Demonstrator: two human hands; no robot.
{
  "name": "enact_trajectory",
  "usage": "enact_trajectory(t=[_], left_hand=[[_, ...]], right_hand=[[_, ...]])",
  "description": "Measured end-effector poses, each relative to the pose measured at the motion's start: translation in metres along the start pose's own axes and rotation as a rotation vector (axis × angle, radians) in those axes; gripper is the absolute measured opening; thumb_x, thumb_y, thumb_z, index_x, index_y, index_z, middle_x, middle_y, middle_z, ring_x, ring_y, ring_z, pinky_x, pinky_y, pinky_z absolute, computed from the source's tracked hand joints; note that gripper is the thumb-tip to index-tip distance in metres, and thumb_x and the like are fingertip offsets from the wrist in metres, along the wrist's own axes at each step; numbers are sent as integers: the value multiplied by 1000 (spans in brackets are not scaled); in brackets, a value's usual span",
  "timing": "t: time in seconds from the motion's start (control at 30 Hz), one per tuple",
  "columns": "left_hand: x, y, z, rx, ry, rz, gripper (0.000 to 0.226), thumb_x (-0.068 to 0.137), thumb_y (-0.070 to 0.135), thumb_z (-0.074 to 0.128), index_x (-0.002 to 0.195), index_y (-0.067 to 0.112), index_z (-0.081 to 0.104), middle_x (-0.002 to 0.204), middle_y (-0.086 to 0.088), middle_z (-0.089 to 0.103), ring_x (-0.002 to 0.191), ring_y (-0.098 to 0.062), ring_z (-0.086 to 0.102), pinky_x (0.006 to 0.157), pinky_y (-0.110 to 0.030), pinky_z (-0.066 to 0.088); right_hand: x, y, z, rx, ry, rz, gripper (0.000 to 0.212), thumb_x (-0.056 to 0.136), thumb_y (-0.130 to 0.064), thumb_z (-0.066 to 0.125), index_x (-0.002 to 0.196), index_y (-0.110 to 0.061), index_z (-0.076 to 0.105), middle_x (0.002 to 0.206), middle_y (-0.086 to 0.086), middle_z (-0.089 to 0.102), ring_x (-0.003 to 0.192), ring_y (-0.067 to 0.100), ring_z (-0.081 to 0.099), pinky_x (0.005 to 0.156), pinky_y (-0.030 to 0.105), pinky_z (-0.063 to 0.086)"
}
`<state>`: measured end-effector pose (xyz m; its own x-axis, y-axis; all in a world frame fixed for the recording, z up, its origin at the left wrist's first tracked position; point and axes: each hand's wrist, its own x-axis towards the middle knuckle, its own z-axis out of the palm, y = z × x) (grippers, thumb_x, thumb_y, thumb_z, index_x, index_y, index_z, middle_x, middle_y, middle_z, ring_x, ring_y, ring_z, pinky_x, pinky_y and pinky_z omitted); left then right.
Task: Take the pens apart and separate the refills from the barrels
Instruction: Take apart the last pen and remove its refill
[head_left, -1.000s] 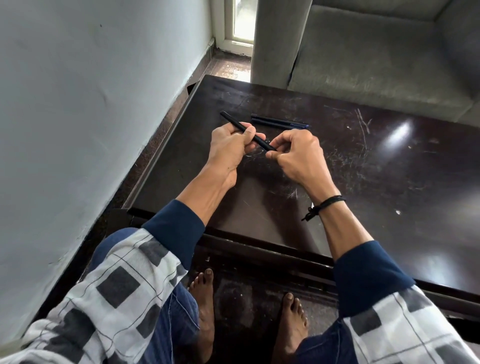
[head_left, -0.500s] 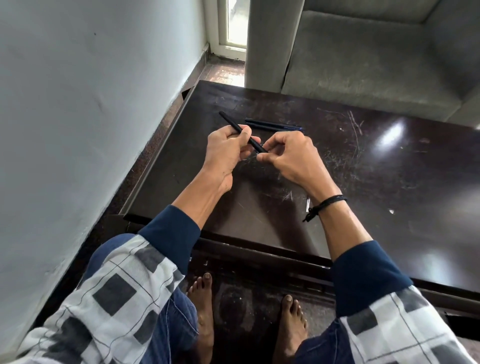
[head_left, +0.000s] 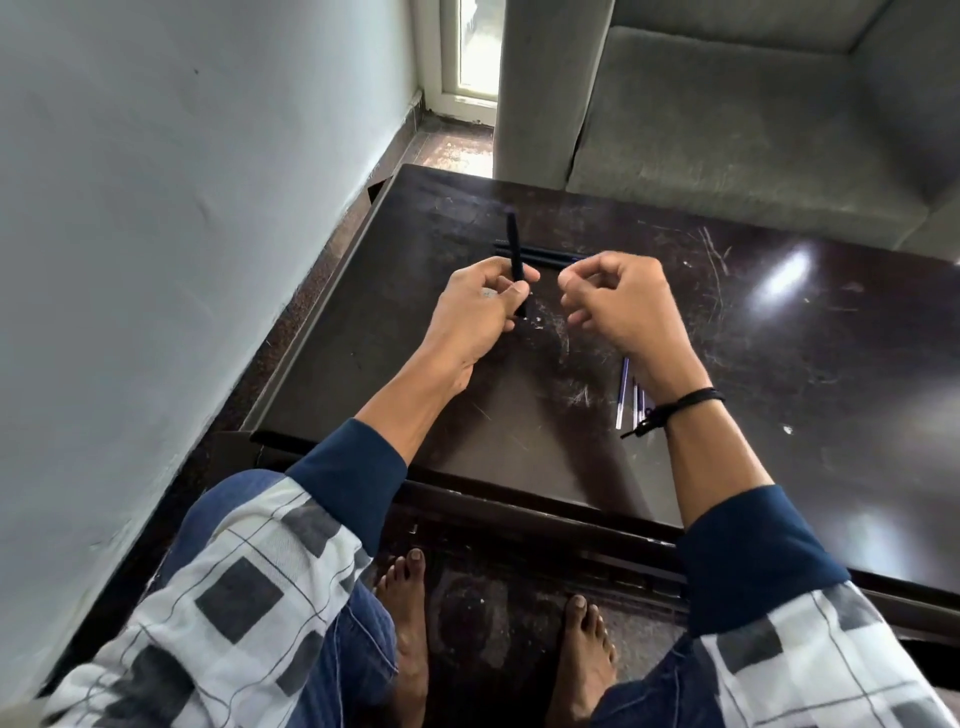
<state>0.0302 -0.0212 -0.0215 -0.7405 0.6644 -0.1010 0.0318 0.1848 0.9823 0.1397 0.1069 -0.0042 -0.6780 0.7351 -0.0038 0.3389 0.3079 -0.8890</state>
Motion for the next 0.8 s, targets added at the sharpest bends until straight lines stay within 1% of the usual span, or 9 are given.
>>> enact_trajectory(t=[0.03, 0.1, 0.2, 0.27, 0.37, 0.5, 0.57, 0.7, 0.8], left_hand=[[0, -1, 0, 33, -8, 22, 19, 98, 15, 61, 101, 27, 74, 90, 4, 61, 83, -7, 62, 80, -27, 57], [0, -1, 0, 78, -31, 49, 18, 97, 17, 63, 101, 29, 75, 103, -1, 63, 90, -12, 64, 80, -26, 59], [-2, 0, 3, -41, -62, 43, 16, 96, 9, 64, 103, 17, 75, 97, -3, 68, 84, -13, 65, 79, -25, 57], [-3, 3, 5, -192, -60, -6, 15, 96, 2, 64, 103, 10, 73, 96, -7, 71, 86, -15, 67, 81, -23, 57], [0, 3, 4, -352, -24, -90, 13, 94, -1, 65, 101, 6, 73, 94, -10, 71, 86, -17, 71, 83, -24, 58], [0, 3, 3, -495, -22, -151, 12, 93, -2, 65, 101, 2, 73, 92, -14, 72, 82, -19, 73, 84, -23, 59], [0, 4, 3, -549, -21, -175, 12, 93, -3, 65, 103, 0, 72, 94, -15, 72, 83, -20, 74, 81, -22, 59], [5, 6, -3, -593, 47, -213, 13, 93, 3, 68, 104, -2, 72, 104, -24, 74, 88, -27, 74, 77, -23, 59], [11, 8, -11, -557, 129, -178, 10, 92, 4, 69, 100, -1, 73, 96, -20, 75, 86, -24, 72, 78, -24, 59]], right_hand=[[0, -2, -2, 51, 23, -13, 2, 91, -24, 73, 89, -23, 73, 74, -3, 72, 58, 9, 67, 66, 32, 57], [-1, -5, -4, 116, 44, -67, 11, 91, -23, 75, 101, -22, 74, 72, -8, 65, 59, 9, 63, 65, 27, 54], [0, -6, -5, 109, 24, -135, 23, 87, -21, 79, 109, -27, 74, 83, -7, 65, 67, 8, 57, 69, 21, 50], [1, -1, -6, 22, 4, -112, 26, 84, -18, 80, 107, -30, 75, 93, -4, 66, 71, 6, 58, 72, 18, 47], [2, 5, -8, -26, -43, -27, 17, 83, -18, 81, 96, -27, 77, 88, -3, 73, 72, 6, 64, 70, 24, 49], [0, 1, -10, 107, -90, 37, 11, 86, -6, 78, 95, -12, 75, 77, 4, 72, 65, 13, 68, 58, 21, 53], [-1, -2, -10, 169, -102, 53, 11, 86, -1, 77, 97, -3, 74, 75, 9, 70, 65, 14, 67, 58, 19, 54], [4, 3, -14, 202, -54, 70, 9, 86, 2, 76, 86, -7, 74, 68, 6, 69, 71, 22, 64, 70, 27, 56], [9, 12, -23, 208, -10, 88, 15, 86, 2, 76, 81, -12, 74, 64, 0, 70, 72, 21, 66, 78, 33, 58]])
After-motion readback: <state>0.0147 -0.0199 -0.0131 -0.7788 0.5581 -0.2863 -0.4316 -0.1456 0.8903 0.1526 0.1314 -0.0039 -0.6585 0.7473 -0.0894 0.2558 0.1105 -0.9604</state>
